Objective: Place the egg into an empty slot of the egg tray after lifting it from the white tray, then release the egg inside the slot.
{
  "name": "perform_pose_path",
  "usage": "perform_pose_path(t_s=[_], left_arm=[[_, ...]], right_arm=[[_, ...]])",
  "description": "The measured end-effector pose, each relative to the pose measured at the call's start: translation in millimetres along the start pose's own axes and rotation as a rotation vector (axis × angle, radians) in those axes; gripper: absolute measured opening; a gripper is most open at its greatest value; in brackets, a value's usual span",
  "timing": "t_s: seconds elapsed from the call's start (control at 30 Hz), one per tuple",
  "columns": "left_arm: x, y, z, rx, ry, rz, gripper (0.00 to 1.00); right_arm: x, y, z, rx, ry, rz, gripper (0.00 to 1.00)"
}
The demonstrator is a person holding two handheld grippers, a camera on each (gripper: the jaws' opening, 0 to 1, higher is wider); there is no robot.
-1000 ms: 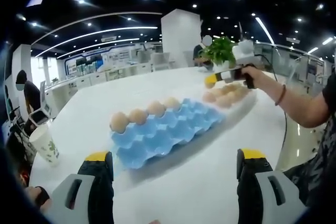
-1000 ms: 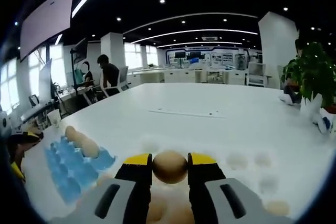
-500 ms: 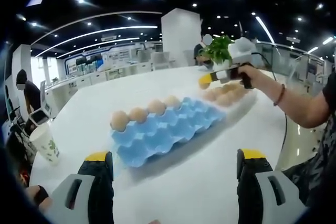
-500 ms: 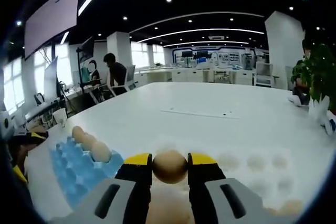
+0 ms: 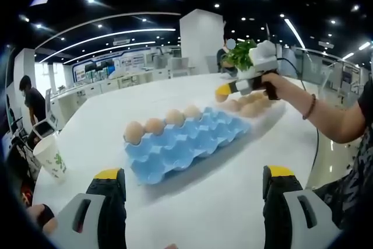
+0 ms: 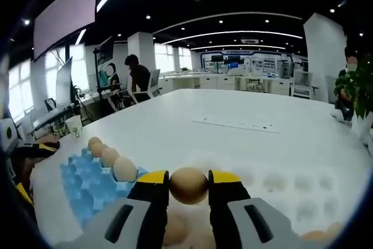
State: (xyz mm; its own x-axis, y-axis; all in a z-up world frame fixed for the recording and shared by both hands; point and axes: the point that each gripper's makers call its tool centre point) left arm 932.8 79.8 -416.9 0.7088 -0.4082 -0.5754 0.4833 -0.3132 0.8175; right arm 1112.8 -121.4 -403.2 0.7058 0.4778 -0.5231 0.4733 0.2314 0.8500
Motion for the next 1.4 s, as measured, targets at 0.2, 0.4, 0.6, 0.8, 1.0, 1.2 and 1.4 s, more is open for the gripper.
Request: perform_pose_path(t_s=[0.2,0.4,0.6,0.8,1.0,1.2,1.4], left_arm=[[-0.2,-1.3,-1.0,-0.002,0.001,-0.003,1.00],[-0.7,-0.2,-1.5,-0.004,0.001,0.003,1.00],[-0.6,0.9,-1.5,-0.003,0.002,0.004,1.00],[-0.9,0.8,-2.5,-0.005,0.004,0.003,1.00],[-2.1,0.6,-3.7,-0.004,0.005,0.005,1.00],[-2.3,-1.4,-5.6,-0.007,0.009,0.001,1.00],[-1.4,-0.9,-5.4,-0.009,0.004,0.004,1.00]], right_arm=[[4.2,0.2,-11.4,-0.008,0.022,-0.001,0.27],[5.7,4.8,-18.1,-0.043,0.017,0.009,0.27],[7.3,8.3,-26.7,-0.051,0.040,0.019,0.27],[11.7,8.2,-42.1,-0.083,0.073,0.019,0.27],[20.2,2.3,-53.3,-0.119,0.098,-0.006,0.27],[27.5,-5.0,-59.5,-0.195,0.087,-0.053,0.27],[31.9,-8.9,-59.9,-0.244,0.057,-0.100,0.27]])
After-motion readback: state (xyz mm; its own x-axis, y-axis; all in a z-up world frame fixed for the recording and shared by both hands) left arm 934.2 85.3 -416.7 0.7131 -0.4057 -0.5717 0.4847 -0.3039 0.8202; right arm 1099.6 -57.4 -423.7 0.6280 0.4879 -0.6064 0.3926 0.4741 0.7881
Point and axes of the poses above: the point that each gripper's makers call its tool centre point, and the gripper's own axes: x roughly forward along the fingers, z roughly to its right, y roughly out of its top, and after that the axes turned 12 degrees about -z, right-handed
